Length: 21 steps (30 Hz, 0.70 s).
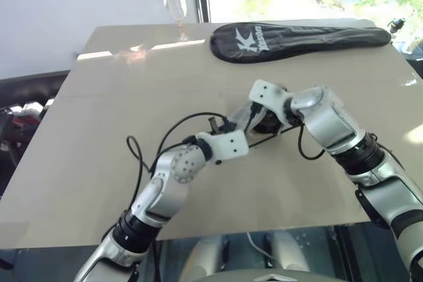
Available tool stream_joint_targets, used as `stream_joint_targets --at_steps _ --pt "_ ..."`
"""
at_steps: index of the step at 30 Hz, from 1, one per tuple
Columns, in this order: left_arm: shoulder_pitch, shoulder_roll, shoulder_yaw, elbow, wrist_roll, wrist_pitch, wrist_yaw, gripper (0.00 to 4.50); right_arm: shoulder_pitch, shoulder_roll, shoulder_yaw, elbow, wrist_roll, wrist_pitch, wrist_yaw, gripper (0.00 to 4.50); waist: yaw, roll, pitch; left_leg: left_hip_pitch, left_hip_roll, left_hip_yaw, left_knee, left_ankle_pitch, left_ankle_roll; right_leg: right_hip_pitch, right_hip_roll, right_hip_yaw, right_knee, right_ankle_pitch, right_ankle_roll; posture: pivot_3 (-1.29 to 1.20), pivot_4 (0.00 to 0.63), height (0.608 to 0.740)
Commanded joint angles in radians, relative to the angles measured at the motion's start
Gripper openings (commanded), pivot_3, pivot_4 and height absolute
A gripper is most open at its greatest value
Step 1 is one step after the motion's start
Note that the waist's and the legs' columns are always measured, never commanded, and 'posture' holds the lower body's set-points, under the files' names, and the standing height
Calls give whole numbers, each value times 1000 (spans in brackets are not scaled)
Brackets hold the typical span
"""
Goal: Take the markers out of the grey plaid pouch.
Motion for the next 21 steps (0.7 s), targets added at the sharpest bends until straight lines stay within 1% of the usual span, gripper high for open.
stream_joint_targets --at_steps 1,11,18,21 --pt "-8 -6 24 -10 17 3 16 1087 -2 -6 -15 -62 23 16 -4 4500 0 0 0 0 0 0 0 0 0 0 0 0 0 0 0 0 150 740" --pt "-4 -16 26 -5 39 23 26 1087 1 -20 -6 -118 69 37 -9 4500 0 0 0 0 0 0 0 0 0 0 0 0 0 0 0 0 150 740" --pt "-8 -8 41 14 42 1 48 1087 8 -40 -2 -173 108 62 -10 4500 1 0 0 0 0 0 0 0 0 0 -1 0 0 0 0 0 150 740" --pt "-9 -4 45 20 37 -15 44 303 10 -44 0 -177 117 65 -16 4500 1 0 0 0 0 0 0 0 0 0 -1 0 0 0 0 0 150 740"
